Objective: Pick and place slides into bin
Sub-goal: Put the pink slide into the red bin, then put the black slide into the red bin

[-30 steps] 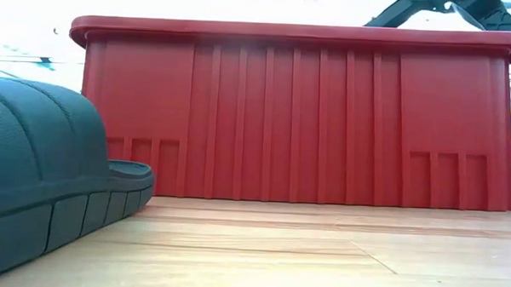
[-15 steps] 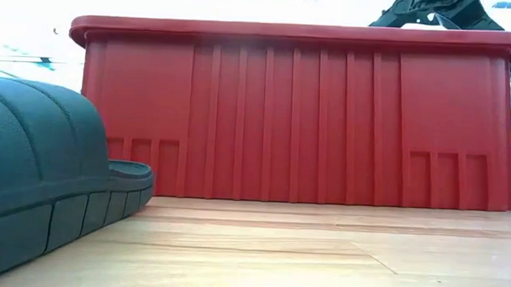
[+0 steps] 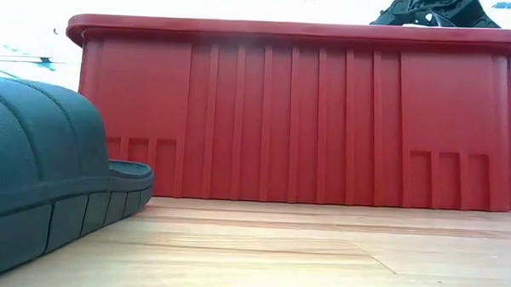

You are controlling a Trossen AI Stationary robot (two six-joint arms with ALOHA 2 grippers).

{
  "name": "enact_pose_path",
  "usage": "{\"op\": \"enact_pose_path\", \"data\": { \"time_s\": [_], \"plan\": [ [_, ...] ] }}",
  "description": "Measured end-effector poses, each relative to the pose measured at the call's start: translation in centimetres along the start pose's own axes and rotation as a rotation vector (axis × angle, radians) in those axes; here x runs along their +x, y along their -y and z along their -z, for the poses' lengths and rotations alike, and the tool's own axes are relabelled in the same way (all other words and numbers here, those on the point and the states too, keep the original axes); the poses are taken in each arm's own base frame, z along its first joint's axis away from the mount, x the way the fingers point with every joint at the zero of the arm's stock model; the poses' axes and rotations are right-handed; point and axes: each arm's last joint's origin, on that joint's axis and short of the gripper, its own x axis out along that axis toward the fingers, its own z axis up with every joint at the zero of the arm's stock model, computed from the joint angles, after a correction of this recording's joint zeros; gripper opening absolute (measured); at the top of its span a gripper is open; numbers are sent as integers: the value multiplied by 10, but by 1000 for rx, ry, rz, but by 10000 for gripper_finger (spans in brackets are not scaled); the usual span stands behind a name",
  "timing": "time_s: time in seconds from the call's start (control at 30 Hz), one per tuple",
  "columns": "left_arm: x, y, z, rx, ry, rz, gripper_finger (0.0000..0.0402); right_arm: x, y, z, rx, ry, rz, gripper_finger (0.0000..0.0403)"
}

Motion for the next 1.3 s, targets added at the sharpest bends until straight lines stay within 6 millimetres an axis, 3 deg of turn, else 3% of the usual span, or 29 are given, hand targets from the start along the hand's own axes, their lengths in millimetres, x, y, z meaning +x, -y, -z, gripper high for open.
{"op": "enact_pose_path", "data": {
  "time_s": [0.37, 0.7, 1.3],
  "plan": [
    [0, 0, 0, -1, 0, 0, 241, 5, -5, -11, 7, -5, 37, 142],
    [0, 0, 0, -4, 0, 0, 241, -25, -26, -19, -26, 26, 206, 210],
    [-2, -1, -3, -13, 25, -12, 241, -85, -80, -30, -49, 55, 656, 216]
  ]
}}
